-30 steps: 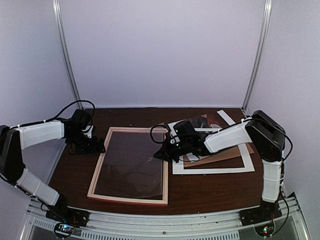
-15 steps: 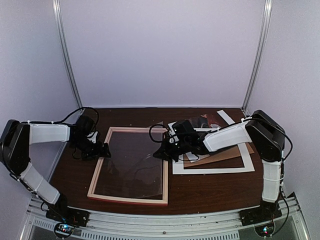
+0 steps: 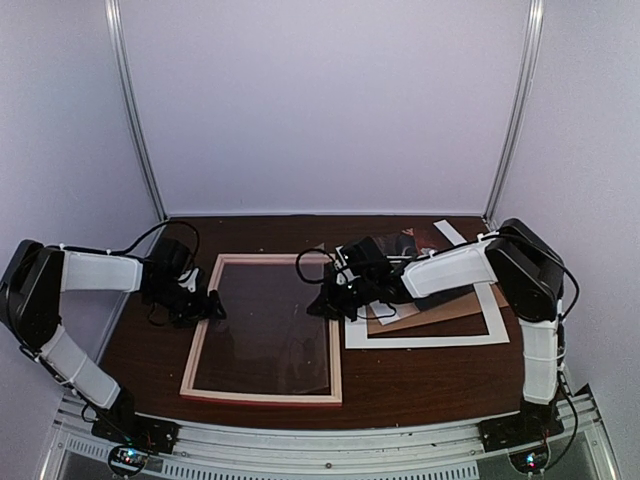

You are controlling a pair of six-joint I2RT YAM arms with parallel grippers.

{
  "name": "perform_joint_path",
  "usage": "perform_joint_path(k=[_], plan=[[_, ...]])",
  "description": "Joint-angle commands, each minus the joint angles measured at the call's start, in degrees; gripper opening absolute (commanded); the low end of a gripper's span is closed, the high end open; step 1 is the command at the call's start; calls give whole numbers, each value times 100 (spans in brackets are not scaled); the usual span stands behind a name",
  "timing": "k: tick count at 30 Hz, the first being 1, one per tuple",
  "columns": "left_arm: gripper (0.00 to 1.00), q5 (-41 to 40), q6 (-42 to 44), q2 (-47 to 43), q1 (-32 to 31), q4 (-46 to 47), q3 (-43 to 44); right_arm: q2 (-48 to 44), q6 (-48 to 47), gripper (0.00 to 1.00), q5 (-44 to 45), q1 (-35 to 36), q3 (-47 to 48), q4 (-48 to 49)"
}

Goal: Put the photo into the frame
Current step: Place the glass panel at the frame body.

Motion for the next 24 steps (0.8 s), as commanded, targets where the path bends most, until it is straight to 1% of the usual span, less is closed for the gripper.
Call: perform_joint_path(k=[1,11,15,24], plan=[[80,400,-265,-165,-241,331,-161,145,-365,2,-20,-26,270,-268],[79,214,-405,-591,-462,179,-378,177,-1097,8,5,-58,686,-1244],[80,105,-373,-701,-471,57,-349,225,-1229,12,2,-66,800,-1414],[86,-216,-79,-771,-471,-318,-55,169,-1534,27,137,-73,973,-1826]])
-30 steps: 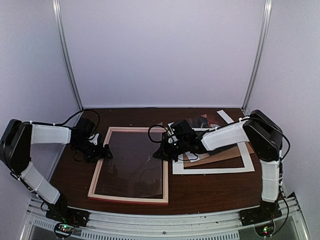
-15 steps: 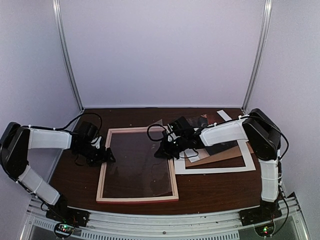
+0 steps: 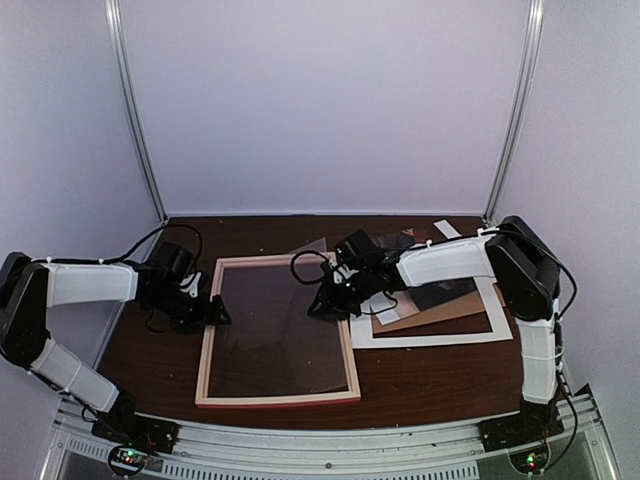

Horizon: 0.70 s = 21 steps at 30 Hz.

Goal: Put the photo into the frame
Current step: Place the glass panel at the frame body.

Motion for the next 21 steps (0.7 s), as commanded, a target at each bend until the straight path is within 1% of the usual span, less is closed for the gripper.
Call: perform_joint_path(k=[1,4,9,15,21], plan=[[87,-275,246,-154,-45,-260,304,-2,-317,30,175,-9,247,-356],[89,-479,341,-230,-45,-387,418,-72,-442,37,313,-7,309,-560],[91,-737,421,-438,-45,-512,505,-150,-600,42,530,-22,382,-850],[91,-761,436,-759,-49,-437,490,-195,-731,45,716,-25,459,-1079],[92,-453,391,-925,-93,-32,364,-242,-886,45,911,-25,532,-1311]])
